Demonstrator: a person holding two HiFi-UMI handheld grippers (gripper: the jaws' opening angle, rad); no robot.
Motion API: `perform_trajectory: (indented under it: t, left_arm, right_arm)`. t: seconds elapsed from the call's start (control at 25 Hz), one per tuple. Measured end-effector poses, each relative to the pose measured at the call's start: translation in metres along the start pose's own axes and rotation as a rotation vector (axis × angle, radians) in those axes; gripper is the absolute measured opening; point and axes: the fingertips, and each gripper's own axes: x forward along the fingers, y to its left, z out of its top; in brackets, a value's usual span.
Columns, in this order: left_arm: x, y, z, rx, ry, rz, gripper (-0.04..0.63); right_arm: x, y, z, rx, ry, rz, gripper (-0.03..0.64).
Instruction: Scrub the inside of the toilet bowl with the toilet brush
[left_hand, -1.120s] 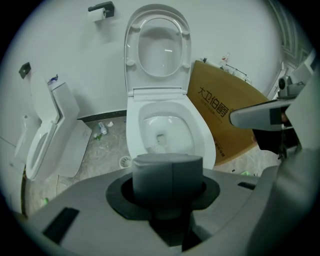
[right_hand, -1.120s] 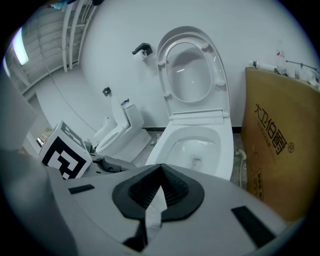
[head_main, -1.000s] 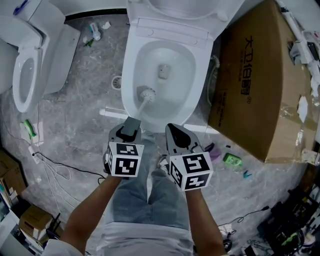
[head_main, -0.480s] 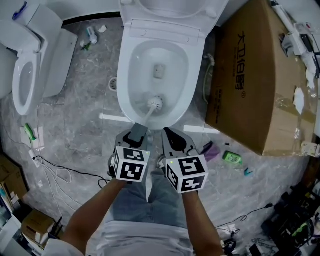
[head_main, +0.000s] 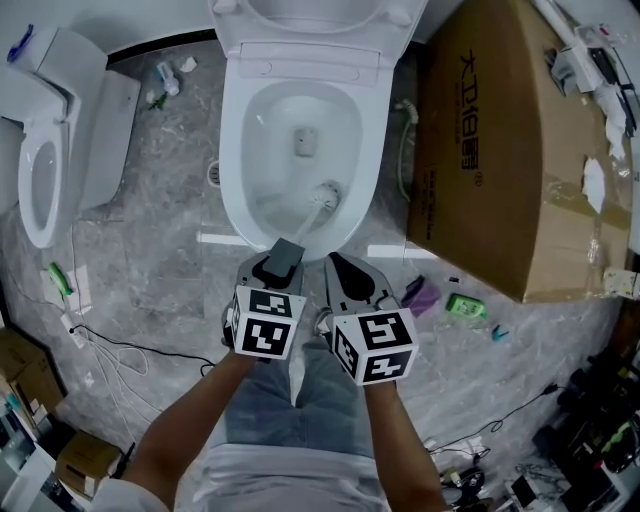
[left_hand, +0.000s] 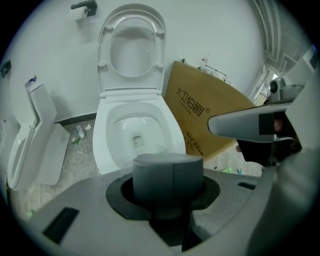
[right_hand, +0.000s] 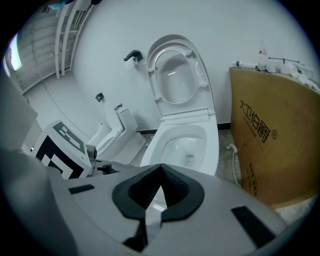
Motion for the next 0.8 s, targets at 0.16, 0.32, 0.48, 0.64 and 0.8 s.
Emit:
perform_trajectory:
  t: [0.16, 0.32, 0.48, 0.64, 0.8]
  left_arm:
    - [-0.002, 0.01, 0.008, -0.022, -0.001, 0.025, 0.158]
    - [0.011, 0.015, 0.009, -0.024, 0.002, 0.016, 0.158]
    - [0.018, 0.023, 0.015, -0.02, 0.002, 0.013, 0.158]
    - [0.03, 0.035, 0.028, -0.007, -0.006, 0.01, 0.158]
    - [0.039, 0.047, 0.041, -0.008, -0.02, 0.004, 0.158]
  right_arm:
    - [0.006, 0.002, 0.0, 0.007, 0.004, 0.003, -0.002]
    - [0.013, 0.002, 0.001, 0.008, 0.015, 0.005, -0.002]
    - [0.022, 0.004, 0.004, 0.012, 0.022, 0.007, -0.002]
    - [0.036, 0.004, 0.009, 0.013, 0.03, 0.018, -0.002]
    - [0.049, 0.004, 0.012, 0.019, 0.041, 0.021, -0.002]
